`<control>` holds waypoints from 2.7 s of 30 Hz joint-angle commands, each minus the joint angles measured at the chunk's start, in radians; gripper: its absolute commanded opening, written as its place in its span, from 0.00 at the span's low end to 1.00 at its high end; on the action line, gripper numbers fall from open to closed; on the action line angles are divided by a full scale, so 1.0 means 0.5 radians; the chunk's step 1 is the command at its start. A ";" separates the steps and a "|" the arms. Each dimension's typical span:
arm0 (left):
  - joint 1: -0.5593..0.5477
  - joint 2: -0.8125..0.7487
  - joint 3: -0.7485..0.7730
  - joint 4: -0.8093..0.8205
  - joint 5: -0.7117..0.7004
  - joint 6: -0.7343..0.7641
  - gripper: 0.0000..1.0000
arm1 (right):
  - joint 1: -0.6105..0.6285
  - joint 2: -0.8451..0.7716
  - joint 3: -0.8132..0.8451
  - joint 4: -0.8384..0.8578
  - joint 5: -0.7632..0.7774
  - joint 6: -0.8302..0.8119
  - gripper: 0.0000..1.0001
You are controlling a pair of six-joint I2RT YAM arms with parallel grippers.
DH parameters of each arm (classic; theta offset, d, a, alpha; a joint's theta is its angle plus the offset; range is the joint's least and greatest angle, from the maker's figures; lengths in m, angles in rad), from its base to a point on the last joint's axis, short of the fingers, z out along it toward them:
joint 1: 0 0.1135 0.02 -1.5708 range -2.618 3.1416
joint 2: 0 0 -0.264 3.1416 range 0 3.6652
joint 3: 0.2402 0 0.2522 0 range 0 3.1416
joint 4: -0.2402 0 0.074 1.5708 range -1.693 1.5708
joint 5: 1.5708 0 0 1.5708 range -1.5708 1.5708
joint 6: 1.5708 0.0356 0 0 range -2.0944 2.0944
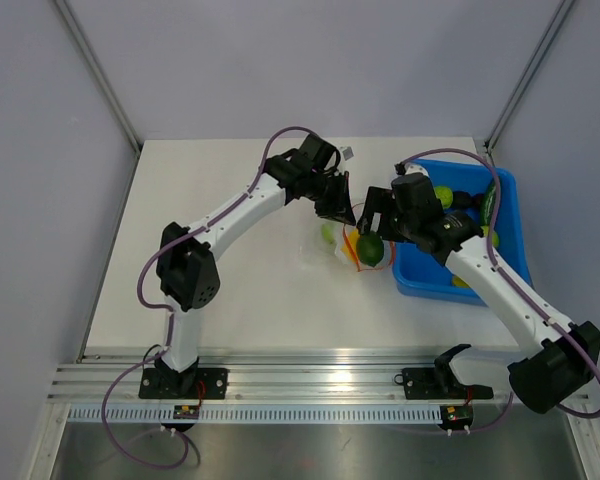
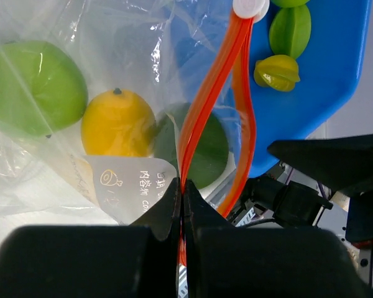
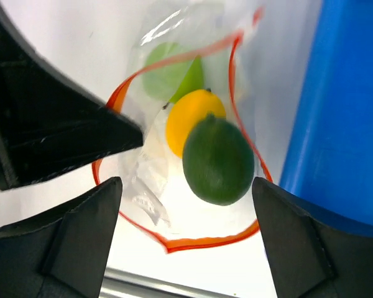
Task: Place the food in the zip-top bag and seal the zipper
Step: Place the fake fruit in the zipper food storage bag, then pick up the fake fruit from the bin, then place the fake fruit in the zipper food storage bag.
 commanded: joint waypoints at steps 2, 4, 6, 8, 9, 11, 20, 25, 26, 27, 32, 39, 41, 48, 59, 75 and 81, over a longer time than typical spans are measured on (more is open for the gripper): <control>0.011 -0.204 -0.057 0.117 0.095 -0.037 0.00 | 0.012 -0.107 0.169 -0.087 0.388 -0.056 0.92; 0.011 -0.213 -0.063 0.120 0.104 -0.043 0.00 | 0.012 -0.125 0.203 -0.157 0.515 -0.056 0.87; 0.011 -0.220 -0.063 0.120 0.104 -0.046 0.00 | -0.028 -0.135 0.224 -0.210 0.671 -0.074 0.85; 0.011 -0.229 -0.057 0.117 0.107 -0.040 0.00 | -0.202 -0.150 0.228 -0.296 0.757 -0.074 0.79; 0.011 -0.235 -0.057 0.111 0.098 -0.037 0.00 | -0.297 -0.165 0.209 -0.299 0.743 -0.074 0.76; 0.011 -0.259 -0.054 0.111 0.092 -0.031 0.00 | -0.551 -0.208 0.105 -0.250 0.593 -0.089 0.69; 0.011 -0.287 -0.017 0.096 0.070 -0.007 0.00 | -1.280 0.101 -0.113 0.020 0.493 -0.132 0.81; 0.011 -0.275 -0.029 0.099 0.095 0.012 0.00 | -1.292 0.451 -0.018 0.124 0.678 -0.246 0.95; 0.011 -0.275 -0.032 0.102 0.089 0.027 0.00 | -1.301 0.546 -0.006 0.143 0.681 -0.261 0.96; 0.011 -0.272 -0.036 0.102 0.083 0.033 0.00 | -1.310 0.589 0.010 0.158 0.678 -0.261 0.96; 0.011 -0.260 -0.017 0.093 0.083 0.082 0.00 | -1.350 0.871 0.129 0.207 0.708 -0.280 0.98; 0.017 -0.244 -0.023 0.086 0.098 0.119 0.00 | -1.372 1.056 0.188 0.299 0.838 -0.356 0.97; 0.017 -0.229 -0.017 0.093 0.113 0.119 0.00 | -1.381 1.105 0.197 0.321 0.810 -0.350 0.94; 0.020 -0.217 -0.014 0.083 0.119 0.132 0.00 | -1.384 1.084 0.172 0.330 0.804 -0.307 0.67; 0.029 -0.134 0.121 0.047 0.116 0.125 0.00 | -1.381 0.320 -0.015 0.097 0.430 -0.261 0.56; 0.032 0.084 0.455 -0.070 0.178 0.110 0.00 | -0.538 -0.279 0.283 -0.342 0.000 0.027 0.56; 0.032 0.081 0.474 -0.107 0.175 0.113 0.00 | -0.271 -0.187 0.261 -0.195 -0.037 0.128 0.56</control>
